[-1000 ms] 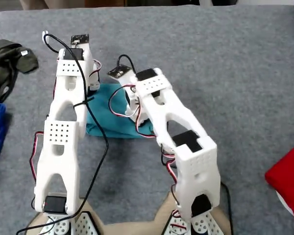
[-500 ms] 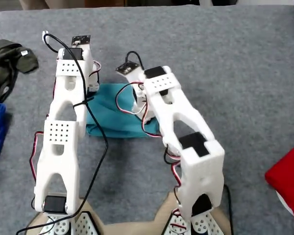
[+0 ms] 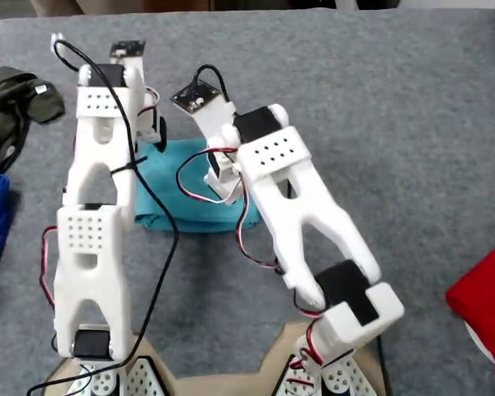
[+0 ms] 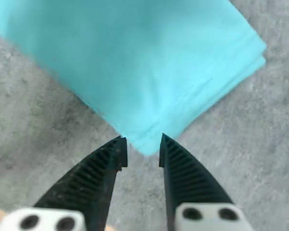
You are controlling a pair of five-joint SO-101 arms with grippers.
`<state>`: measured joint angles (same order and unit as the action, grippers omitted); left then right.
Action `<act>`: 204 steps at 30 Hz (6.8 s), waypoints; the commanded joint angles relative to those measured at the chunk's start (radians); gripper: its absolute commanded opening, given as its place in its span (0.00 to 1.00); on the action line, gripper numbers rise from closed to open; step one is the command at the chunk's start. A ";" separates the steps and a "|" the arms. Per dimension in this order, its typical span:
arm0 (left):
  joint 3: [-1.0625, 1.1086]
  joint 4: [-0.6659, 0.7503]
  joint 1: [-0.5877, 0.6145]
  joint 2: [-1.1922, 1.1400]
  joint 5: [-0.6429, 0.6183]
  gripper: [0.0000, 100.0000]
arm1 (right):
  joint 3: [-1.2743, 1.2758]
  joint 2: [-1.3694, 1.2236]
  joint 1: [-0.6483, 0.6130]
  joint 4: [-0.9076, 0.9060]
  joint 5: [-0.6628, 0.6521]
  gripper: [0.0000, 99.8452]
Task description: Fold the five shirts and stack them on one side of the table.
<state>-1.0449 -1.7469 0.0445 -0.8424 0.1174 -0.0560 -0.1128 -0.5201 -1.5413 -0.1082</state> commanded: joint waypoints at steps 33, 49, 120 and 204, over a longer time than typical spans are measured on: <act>1.395 -0.011 0.391 1.742 0.130 0.19 | 0.489 0.555 -0.012 -0.072 -0.861 0.12; 1.415 -0.009 0.391 1.652 0.068 0.19 | 0.539 0.573 -0.007 0.173 0.267 0.12; 1.422 -0.011 0.540 1.647 0.043 0.19 | 0.651 0.140 -0.116 0.753 1.468 0.26; 1.234 -0.012 0.535 1.468 0.044 0.19 | -0.197 0.039 1.392 0.219 0.671 0.00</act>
<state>0.2363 -1.7484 0.5723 0.6199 0.1603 -0.1619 -0.1373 0.8025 -1.3218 0.5930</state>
